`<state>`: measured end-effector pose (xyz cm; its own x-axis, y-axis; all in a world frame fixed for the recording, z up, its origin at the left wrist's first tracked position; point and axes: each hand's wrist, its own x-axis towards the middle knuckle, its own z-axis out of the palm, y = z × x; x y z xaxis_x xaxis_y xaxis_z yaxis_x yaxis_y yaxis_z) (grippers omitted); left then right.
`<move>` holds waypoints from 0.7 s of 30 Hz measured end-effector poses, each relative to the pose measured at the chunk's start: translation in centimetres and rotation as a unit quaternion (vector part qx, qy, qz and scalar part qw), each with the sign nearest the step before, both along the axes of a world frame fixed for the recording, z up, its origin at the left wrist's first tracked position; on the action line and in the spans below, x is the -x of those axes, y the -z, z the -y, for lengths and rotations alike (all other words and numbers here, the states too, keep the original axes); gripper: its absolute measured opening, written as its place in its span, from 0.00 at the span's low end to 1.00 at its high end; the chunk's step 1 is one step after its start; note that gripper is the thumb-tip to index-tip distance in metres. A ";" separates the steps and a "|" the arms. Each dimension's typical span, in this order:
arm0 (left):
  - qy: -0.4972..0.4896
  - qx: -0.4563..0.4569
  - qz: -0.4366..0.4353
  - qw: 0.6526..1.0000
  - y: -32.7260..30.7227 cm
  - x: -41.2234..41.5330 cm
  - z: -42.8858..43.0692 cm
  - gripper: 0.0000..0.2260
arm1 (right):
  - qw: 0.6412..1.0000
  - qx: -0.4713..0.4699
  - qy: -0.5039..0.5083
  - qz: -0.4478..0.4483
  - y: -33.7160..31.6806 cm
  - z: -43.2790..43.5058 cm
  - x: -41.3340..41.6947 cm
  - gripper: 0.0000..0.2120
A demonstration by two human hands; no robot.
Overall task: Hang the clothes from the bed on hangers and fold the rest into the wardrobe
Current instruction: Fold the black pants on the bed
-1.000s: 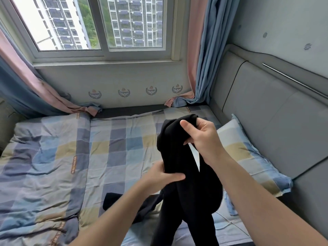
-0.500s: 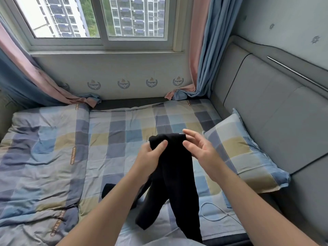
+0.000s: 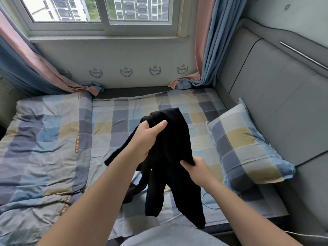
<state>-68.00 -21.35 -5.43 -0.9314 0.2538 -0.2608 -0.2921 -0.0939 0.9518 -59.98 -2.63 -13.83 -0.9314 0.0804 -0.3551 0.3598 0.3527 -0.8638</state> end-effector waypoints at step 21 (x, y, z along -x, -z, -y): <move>0.156 0.212 -0.064 0.963 7.7 -4.5 -1.0 0.08 | 0.955 0.279 0.087 -0.058 -5.7 1.1 3.4 0.10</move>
<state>-63.53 -20.37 -13.12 -0.8580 0.4233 -0.2909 -0.1209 0.3840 0.9154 -63.36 -3.72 -8.09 -0.9569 0.0668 -0.2825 0.2608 -0.2301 -0.9376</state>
